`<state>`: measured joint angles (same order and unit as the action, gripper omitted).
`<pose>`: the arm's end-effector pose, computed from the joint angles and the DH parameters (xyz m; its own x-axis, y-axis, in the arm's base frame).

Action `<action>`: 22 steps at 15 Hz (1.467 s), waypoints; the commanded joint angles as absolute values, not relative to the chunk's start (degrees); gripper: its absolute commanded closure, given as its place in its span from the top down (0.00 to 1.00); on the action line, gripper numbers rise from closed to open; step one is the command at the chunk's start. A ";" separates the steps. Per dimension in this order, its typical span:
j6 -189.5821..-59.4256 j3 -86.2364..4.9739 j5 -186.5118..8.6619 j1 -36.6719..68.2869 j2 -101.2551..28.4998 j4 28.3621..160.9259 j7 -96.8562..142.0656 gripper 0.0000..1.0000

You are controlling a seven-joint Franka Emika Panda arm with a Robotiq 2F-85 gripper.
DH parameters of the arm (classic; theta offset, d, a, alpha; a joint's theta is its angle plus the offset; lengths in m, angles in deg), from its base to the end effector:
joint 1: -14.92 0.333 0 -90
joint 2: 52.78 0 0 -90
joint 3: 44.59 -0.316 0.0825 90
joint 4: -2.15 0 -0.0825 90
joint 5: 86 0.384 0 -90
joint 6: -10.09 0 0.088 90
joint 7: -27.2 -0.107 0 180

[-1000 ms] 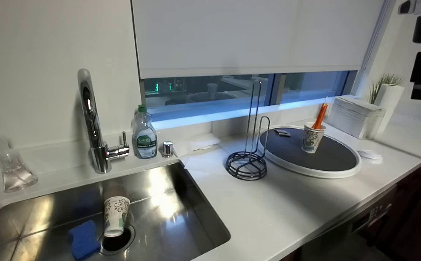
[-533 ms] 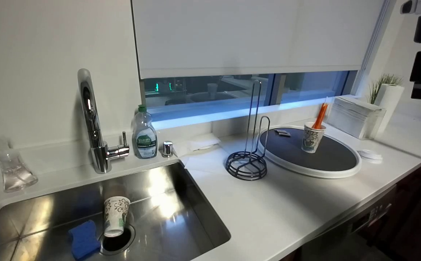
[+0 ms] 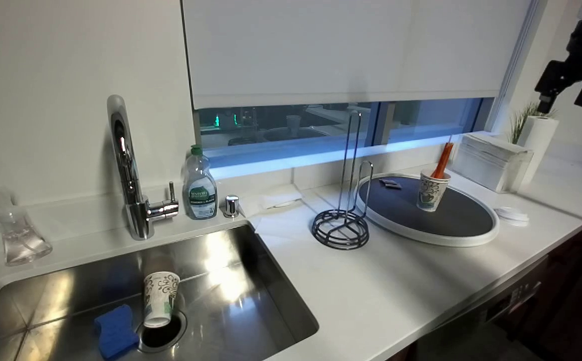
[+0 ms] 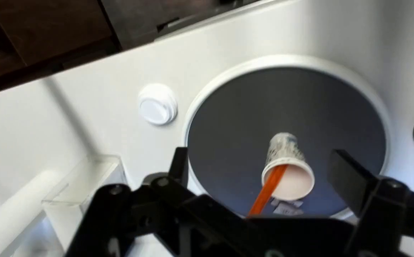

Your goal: Remove the stick from the orange object that is in the cup and put it on the table

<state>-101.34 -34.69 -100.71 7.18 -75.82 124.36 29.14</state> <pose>0.4254 -0.1649 0.5885 0.9651 -0.1749 0.1947 -0.2123 -0.9583 0.1915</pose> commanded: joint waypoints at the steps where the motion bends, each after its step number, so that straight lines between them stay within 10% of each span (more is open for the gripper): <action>1: -110.61 -33.71 -99.09 5.22 -65.37 116.91 24.53 1.00; 22: -126.50 -34.75 -94.65 6.39 -46.28 107.35 -7.14 1.00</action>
